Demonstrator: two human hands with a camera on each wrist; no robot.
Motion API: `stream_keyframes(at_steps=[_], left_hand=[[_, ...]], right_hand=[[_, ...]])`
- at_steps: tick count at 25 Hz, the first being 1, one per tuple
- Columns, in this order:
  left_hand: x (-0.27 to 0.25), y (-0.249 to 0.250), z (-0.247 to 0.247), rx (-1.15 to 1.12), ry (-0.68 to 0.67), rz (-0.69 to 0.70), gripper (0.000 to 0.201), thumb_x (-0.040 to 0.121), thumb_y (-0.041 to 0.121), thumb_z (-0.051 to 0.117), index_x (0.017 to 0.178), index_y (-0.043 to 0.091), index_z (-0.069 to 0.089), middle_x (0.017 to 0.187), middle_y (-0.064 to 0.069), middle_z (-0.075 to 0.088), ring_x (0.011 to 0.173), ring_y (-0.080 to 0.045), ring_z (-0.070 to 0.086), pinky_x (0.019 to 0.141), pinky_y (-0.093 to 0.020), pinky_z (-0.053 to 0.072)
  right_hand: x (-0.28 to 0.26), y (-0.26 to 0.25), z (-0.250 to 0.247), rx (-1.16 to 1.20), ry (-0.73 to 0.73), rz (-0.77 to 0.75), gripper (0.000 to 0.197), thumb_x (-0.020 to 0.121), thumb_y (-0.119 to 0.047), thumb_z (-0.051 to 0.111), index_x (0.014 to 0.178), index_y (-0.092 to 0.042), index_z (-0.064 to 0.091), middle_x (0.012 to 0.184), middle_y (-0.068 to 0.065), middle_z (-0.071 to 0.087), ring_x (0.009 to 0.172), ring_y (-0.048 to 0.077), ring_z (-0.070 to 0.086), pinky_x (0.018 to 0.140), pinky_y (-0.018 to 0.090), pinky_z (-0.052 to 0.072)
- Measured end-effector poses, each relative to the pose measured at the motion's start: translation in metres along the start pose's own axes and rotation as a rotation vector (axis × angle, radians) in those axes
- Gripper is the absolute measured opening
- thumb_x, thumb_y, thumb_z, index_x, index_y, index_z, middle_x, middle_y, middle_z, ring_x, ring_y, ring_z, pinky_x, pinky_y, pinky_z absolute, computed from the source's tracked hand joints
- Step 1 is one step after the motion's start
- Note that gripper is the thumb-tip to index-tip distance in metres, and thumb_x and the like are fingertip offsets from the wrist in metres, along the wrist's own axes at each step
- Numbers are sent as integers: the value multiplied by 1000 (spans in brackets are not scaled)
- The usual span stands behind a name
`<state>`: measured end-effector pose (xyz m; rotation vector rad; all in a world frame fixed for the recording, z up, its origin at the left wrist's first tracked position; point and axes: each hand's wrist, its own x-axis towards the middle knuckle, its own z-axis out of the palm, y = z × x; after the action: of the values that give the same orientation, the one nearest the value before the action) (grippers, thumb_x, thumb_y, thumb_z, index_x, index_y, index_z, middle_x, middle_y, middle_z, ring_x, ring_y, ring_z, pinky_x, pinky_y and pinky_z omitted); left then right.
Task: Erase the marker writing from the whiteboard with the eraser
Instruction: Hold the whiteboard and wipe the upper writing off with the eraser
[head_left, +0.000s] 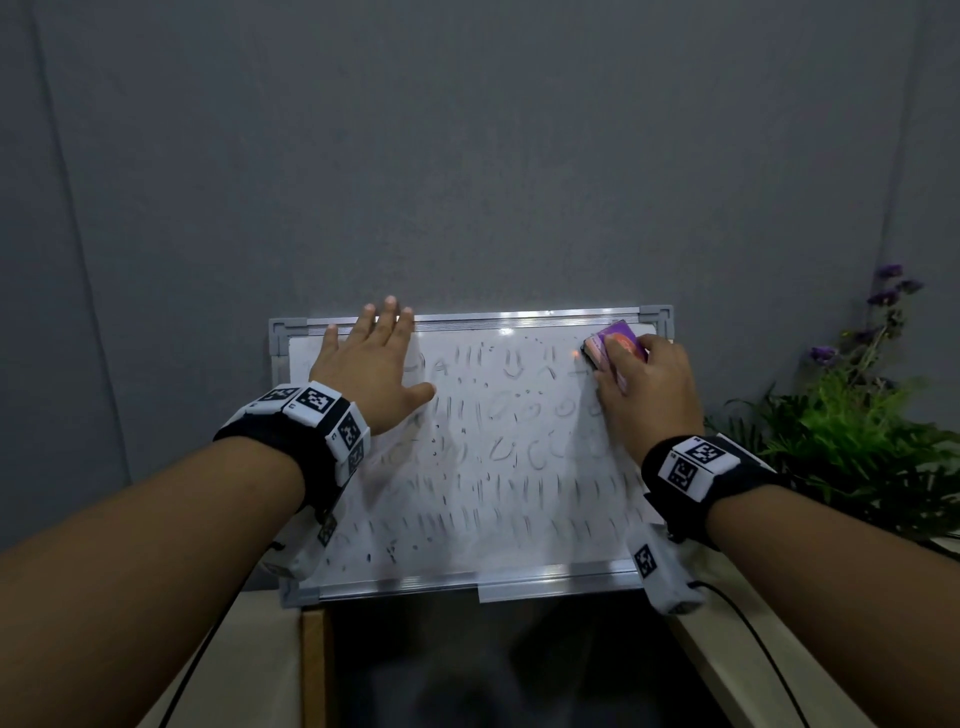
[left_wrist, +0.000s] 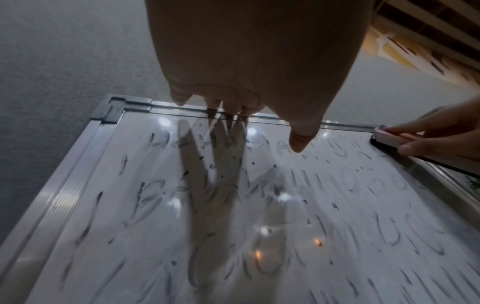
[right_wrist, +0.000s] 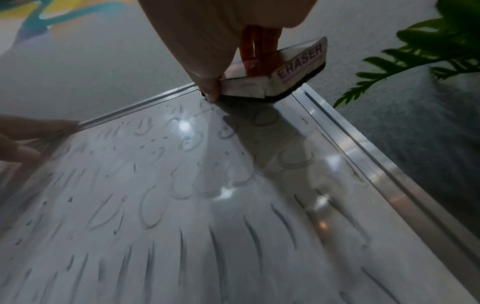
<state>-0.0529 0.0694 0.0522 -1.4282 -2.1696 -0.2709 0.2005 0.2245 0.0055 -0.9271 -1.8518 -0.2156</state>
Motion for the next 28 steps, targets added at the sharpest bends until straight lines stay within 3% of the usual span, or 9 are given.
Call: stream_keyframes(at_steps=[7,12,16,20,25,28], left_hand=[[1,-1,-1,-3,-14,-4,95,87,63,45,151,22,-12,159,1,-18,146,-19,-11,117,-52,3],[1,-1,-3,-3,-26,-5,96,87,62,46,151,23,-13,159,2,-18,146,-19,-10,117,-52,3],[2,-2,-3,1,-33,-6,96,86,62,47,151,23,-13,159,2,-18,146,-19,-10,117,-53,4],[2,-2,-4,0,-36,-6,96,86,62,47,151,23,-12,159,2,-17,146,-19,-9,117,-53,4],[2,-2,-3,3,-40,-6,95,86,62,46,151,24,-12,159,3,-18,146,-19,-10,117,-53,3],[3,-2,-4,10,-39,-8,95,86,62,46,151,24,-11,159,3,-17,147,-19,-9,117,-53,4]], right_hand=[[1,-3,2,2,11,29,38,89,-24,62,124,-11,56,120,20,49,113,35,43,88,45,47],[-4,-1,5,-52,20,-97,33,87,-22,62,117,-9,59,115,24,53,105,38,46,81,47,49],[2,-1,1,-45,-2,-9,35,89,-23,60,121,-10,58,118,22,51,111,36,42,85,44,45],[-1,-5,5,-49,2,-108,34,87,-23,63,118,-9,60,114,24,52,105,38,44,81,46,48],[2,-6,6,-65,4,-32,36,89,-22,59,122,-9,58,117,24,50,110,38,41,87,45,44],[1,-11,8,-36,9,-95,37,88,-23,62,121,-8,59,115,24,53,104,39,45,83,46,46]])
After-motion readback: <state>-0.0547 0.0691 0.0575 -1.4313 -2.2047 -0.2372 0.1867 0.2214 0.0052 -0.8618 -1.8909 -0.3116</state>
